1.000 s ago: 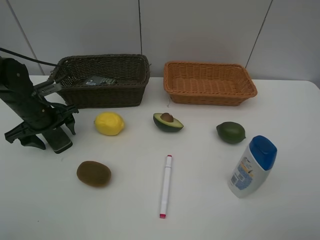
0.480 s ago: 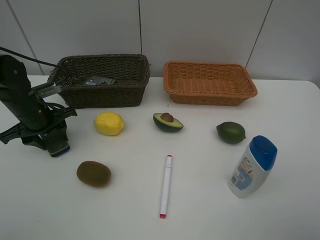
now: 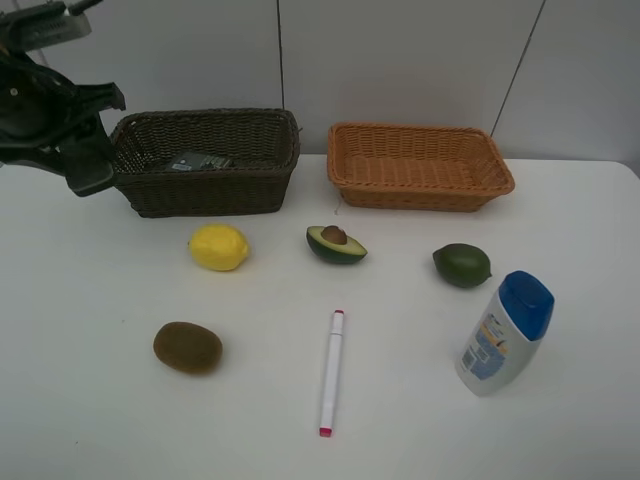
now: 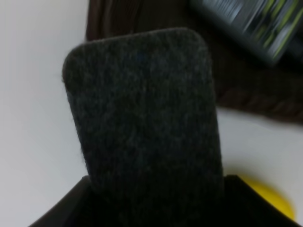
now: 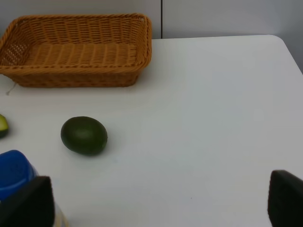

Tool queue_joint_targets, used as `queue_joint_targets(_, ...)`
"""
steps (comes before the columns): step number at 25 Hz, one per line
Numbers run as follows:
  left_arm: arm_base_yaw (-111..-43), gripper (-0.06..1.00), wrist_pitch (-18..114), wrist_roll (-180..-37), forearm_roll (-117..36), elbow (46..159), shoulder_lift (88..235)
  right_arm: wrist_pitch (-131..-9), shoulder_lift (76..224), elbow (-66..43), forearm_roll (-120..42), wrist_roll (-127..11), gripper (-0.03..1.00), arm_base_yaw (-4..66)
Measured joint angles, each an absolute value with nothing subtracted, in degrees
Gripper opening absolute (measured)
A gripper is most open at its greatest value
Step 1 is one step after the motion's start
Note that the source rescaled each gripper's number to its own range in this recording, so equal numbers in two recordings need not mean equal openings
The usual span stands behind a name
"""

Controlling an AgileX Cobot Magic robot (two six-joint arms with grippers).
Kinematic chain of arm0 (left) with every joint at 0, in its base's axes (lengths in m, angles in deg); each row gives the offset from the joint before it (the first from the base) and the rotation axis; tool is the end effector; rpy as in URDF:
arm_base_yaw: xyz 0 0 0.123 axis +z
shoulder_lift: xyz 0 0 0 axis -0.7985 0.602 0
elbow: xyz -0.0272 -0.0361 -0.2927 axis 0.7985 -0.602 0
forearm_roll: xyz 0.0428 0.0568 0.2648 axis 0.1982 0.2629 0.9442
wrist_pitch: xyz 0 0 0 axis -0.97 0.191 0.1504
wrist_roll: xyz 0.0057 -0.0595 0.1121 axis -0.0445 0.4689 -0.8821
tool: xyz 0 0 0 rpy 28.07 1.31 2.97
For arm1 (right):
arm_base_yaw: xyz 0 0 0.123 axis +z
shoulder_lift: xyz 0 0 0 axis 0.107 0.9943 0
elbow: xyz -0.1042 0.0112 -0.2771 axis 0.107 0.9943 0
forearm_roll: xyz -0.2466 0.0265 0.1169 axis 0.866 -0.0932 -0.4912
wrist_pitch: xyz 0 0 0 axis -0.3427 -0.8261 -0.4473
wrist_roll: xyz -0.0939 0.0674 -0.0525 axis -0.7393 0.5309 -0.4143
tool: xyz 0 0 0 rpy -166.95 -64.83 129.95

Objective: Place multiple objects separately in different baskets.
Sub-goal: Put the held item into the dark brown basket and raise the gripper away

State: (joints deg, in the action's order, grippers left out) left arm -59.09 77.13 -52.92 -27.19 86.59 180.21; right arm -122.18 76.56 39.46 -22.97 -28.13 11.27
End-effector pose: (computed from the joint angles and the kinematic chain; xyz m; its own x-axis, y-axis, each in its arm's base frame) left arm 0.3751 -0.0401 0.2226 -0.8060 -0.2781 -0.5225 -0.1991 0.9587 -0.2031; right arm 0.0340 -0.0124 0.2758 -0.4420 0.0216 -0.8967 0.0465 0.9989 0.0012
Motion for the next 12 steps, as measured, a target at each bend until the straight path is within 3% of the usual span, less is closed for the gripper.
queue_joint_targets(12, -59.09, 0.33, 72.29, -62.09, -25.34, 114.77, 203.48, -122.18, 76.56, 39.46, -22.97, -28.13, 0.99, 11.27)
